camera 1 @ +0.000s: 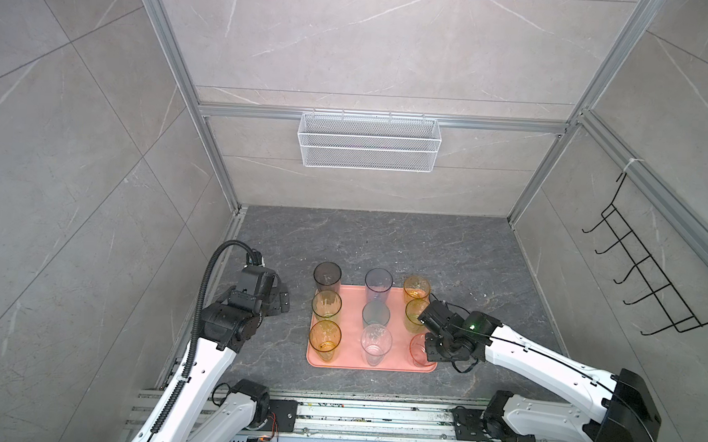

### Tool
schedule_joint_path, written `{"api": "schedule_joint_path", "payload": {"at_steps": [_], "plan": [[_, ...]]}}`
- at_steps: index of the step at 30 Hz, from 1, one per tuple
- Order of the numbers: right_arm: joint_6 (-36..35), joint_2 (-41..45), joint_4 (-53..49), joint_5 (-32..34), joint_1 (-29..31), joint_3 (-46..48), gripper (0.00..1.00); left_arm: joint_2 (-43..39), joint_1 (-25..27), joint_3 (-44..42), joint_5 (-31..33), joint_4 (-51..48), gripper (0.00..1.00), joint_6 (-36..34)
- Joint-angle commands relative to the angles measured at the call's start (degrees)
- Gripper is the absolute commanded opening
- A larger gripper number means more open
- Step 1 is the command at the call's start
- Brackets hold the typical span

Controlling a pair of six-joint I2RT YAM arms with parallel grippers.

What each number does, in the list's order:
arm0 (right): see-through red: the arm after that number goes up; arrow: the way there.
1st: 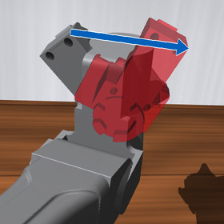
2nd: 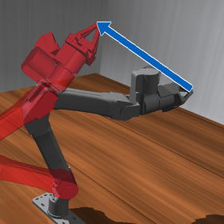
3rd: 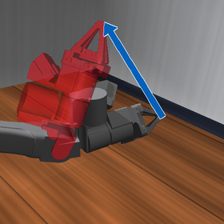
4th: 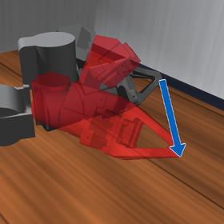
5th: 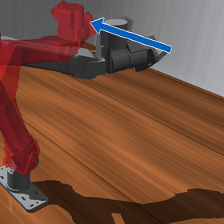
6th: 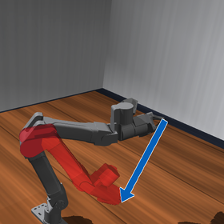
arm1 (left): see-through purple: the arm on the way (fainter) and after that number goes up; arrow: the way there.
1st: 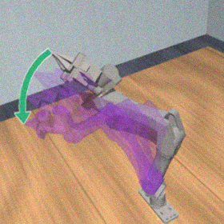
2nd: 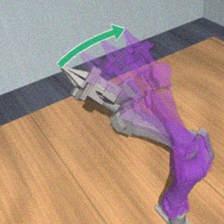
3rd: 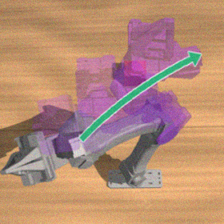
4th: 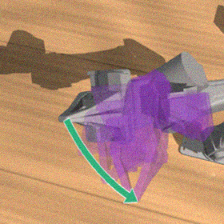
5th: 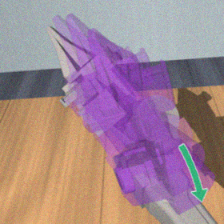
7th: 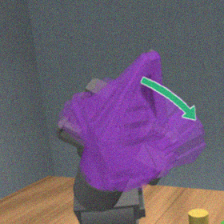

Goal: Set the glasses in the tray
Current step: 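Lower the pink glass onto the tray beside the green glass and open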

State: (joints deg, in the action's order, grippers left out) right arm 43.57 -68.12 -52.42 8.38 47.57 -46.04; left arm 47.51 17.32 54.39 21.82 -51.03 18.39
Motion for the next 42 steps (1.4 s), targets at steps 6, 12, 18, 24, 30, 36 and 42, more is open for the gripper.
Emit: {"api": "schedule_joint_path", "payload": {"at_steps": [6,12,18,24,30,36,42], "plan": [[1.70,-1.79,1.10,1.07,0.28,0.80,0.00,-0.09,-0.27,-0.18,-0.57,0.58,0.94,-0.38],[1.87,-3.19,0.92,0.86,0.32,0.35,0.01,-0.11,-0.27,-0.21,-0.56,0.58,0.94,-0.38],[1.87,-3.83,0.60,0.06,0.33,-0.83,0.16,-0.16,-0.27,-0.16,-0.56,0.58,0.94,-0.39],[1.39,-3.84,-0.58,-0.07,0.28,-3.16,0.28,-0.47,-0.27,-0.10,-0.15,0.49,0.95,-0.32],[-0.74,-4.35,-5.14,1.00,0.30,-10.15,0.43,-0.92,-0.38,0.01,1.02,0.40,0.94,0.12],[-4.34,-2.01,-9.02,5.80,0.33,-18.90,0.50,-1.75,-0.45,0.69,1.03,0.96,0.95,1.45],[-10.36,0.62,-7.93,14.15,0.29,-25.31,0.52,-0.43,-0.45,3.36,1.23,0.46,0.94,2.61]]}}
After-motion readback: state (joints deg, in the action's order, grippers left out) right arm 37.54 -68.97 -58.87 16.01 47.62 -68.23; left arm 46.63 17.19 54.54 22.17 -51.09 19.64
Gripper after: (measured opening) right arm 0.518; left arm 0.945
